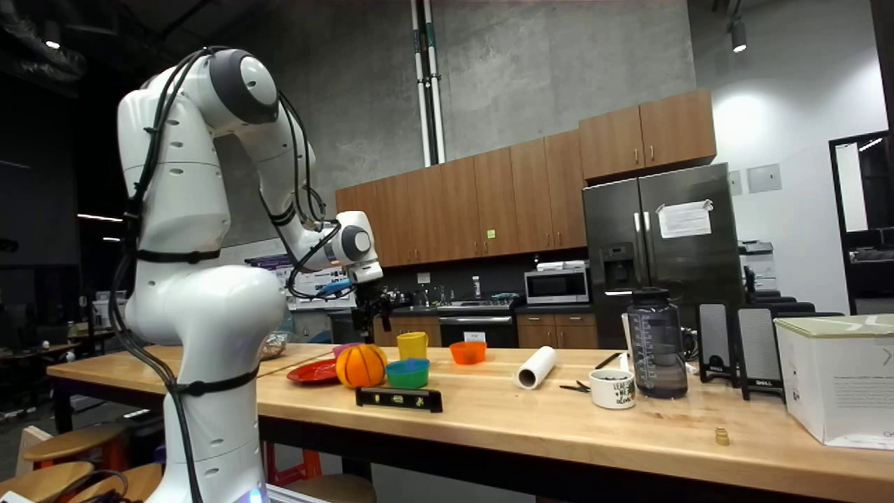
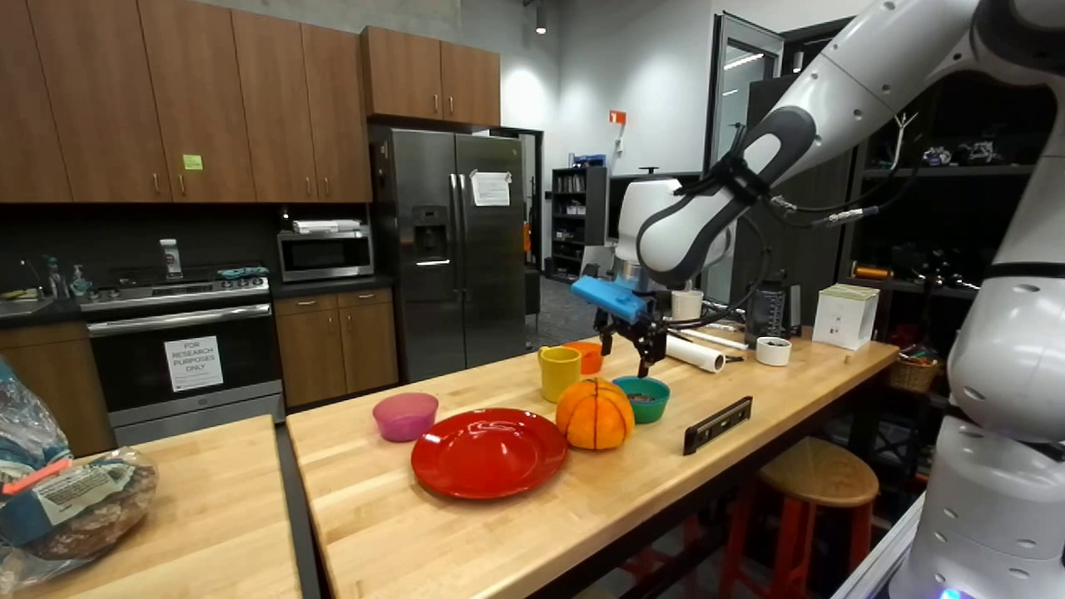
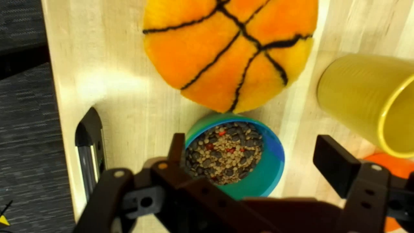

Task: Shift the blue bowl to the right side of the basketball

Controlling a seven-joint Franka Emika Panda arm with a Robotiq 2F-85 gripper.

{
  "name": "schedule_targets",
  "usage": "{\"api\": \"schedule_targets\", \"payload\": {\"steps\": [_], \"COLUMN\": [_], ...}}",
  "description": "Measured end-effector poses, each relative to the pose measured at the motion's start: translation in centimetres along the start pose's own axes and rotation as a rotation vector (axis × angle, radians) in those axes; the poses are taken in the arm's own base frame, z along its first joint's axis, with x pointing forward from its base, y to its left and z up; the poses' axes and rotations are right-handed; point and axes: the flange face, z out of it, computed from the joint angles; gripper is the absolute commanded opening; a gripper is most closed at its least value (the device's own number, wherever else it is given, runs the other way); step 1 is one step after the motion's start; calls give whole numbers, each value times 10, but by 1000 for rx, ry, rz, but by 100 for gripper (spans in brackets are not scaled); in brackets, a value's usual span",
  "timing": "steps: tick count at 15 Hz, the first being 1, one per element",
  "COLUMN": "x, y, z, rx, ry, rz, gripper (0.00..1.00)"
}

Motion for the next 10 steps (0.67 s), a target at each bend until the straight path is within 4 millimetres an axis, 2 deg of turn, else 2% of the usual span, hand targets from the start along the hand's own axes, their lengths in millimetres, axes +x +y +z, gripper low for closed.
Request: {"api": "schedule_targets", "payload": {"steps": [5,10], "x": [-25,-49], "y": [-14,-20], "z": [-33,-52], "rx": [-2,-26], "ry": [-94,-175], "rz": [-279,-563], "gripper": [100,100]}}
